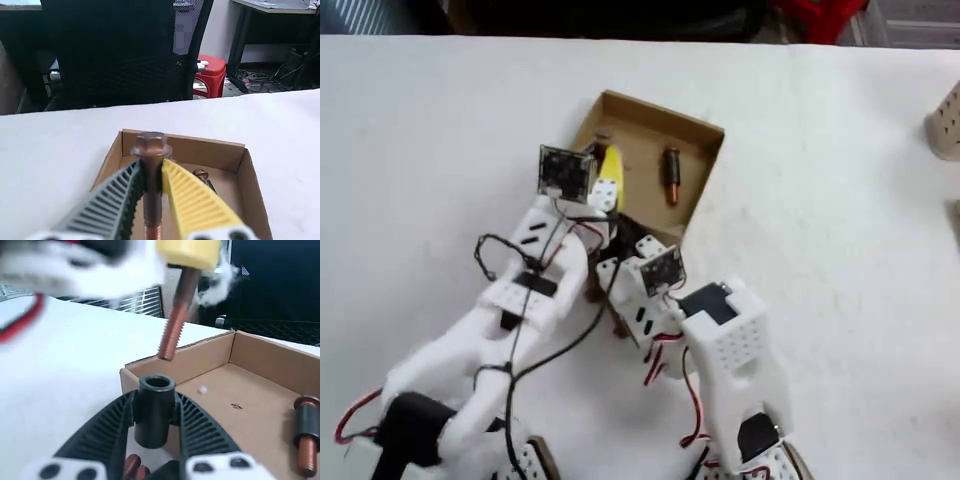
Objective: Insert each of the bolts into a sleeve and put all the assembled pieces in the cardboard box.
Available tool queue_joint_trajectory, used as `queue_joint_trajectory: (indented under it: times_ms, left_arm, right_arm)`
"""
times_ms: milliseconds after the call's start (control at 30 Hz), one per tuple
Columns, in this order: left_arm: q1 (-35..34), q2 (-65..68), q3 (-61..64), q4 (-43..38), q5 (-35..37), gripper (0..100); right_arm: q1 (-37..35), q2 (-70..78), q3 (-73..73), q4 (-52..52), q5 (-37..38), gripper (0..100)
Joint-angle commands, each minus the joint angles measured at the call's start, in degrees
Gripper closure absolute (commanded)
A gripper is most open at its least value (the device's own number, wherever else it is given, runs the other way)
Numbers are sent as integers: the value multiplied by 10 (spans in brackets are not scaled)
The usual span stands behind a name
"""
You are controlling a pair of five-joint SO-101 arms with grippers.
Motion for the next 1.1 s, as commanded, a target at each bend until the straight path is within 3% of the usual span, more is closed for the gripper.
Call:
queue_joint_trajectory:
  times_ms: [0,433,633,1000,1067]
  left_arm:
    - [4,-72,-7,72,28,977]
    - [10,-26,-45,92,33,977]
    - [5,28,-91,92,92,977]
    - [-3,28,-85,135,88,977]
    - [-1,28,-85,158,58,977]
  right_arm:
    - [4,-10,-12,12,4,982]
    - [7,-10,-13,13,3,982]
    - [24,-10,-31,25,-38,982]
    - [29,-10,-34,29,-49,982]
    - [29,-10,-34,35,-49,983]
